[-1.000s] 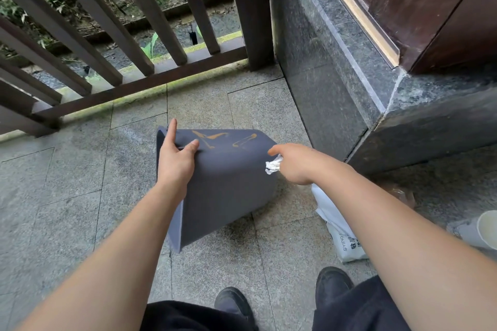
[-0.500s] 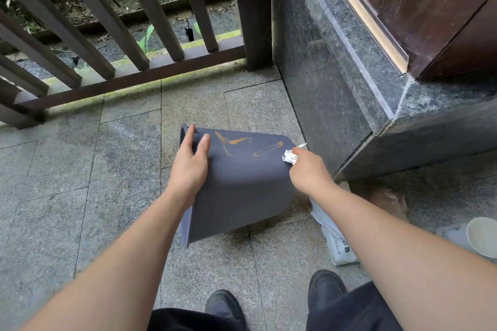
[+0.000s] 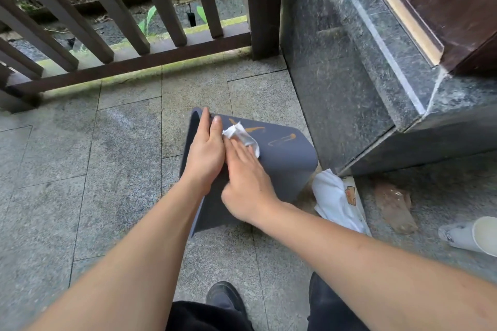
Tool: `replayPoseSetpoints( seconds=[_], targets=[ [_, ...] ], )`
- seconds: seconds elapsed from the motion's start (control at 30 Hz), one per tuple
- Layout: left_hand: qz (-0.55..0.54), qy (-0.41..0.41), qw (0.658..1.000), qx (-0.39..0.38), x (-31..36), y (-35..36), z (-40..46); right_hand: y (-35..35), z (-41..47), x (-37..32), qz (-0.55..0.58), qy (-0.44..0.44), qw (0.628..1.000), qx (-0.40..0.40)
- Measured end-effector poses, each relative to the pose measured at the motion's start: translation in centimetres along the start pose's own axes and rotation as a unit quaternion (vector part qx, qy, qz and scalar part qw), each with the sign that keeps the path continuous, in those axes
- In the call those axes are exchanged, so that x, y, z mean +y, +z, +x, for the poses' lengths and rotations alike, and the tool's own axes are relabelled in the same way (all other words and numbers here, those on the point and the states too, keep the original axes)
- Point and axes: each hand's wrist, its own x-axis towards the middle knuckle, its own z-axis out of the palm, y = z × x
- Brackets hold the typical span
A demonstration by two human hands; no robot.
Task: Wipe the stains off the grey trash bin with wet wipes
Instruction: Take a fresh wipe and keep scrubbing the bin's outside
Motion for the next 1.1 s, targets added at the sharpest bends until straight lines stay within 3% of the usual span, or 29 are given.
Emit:
replayPoseSetpoints(
  seconds=[0.13, 0.33, 0.57, 0.63, 0.77, 0.87, 1.0, 1.1],
  targets=[
    [-0.015, -0.028, 0.999, 0.005, -0.1, -0.4, 0.4, -0.8, 0.2, 2.3, -0.055, -0.041, 0.998, -0.012],
    [-0.018, -0.047, 0.998, 0.031, -0.6, -1.5, 0.4, -3.0, 0.6, 9.2, -0.038, 0.188, 0.981, 0.005],
    [0.000, -0.001, 0.992, -0.128, -0.5, -1.0, -0.2, -4.8, 1.8, 13.0, 0.025, 0.313, 0.949, 0.040],
    [-0.027, -0.013, 0.994, -0.108, -0.4, -0.9, -0.1, -5.1, 2.2, 11.7, 0.004, 0.265, 0.964, 0.025],
    [-0.016, -0.036, 0.999, 0.026, -0.3, -1.4, 0.9, -3.1, 2.0, 6.8, 0.000, 0.030, 0.999, -0.023],
    [0.018, -0.037, 0.999, 0.035, -0.9, -1.9, 1.2, -1.6, 1.5, 6.6, -0.005, -0.030, 0.999, -0.030],
    [0.065, 0.012, 0.998, -0.005, -1.1, -2.3, 0.6, -3.2, 2.4, 12.1, -0.028, 0.080, 0.996, 0.037],
    [0.126, 0.061, 0.989, -0.056, -0.7, -2.2, -0.1, -4.3, 1.8, 17.1, -0.050, 0.244, 0.968, 0.021]
  ],
)
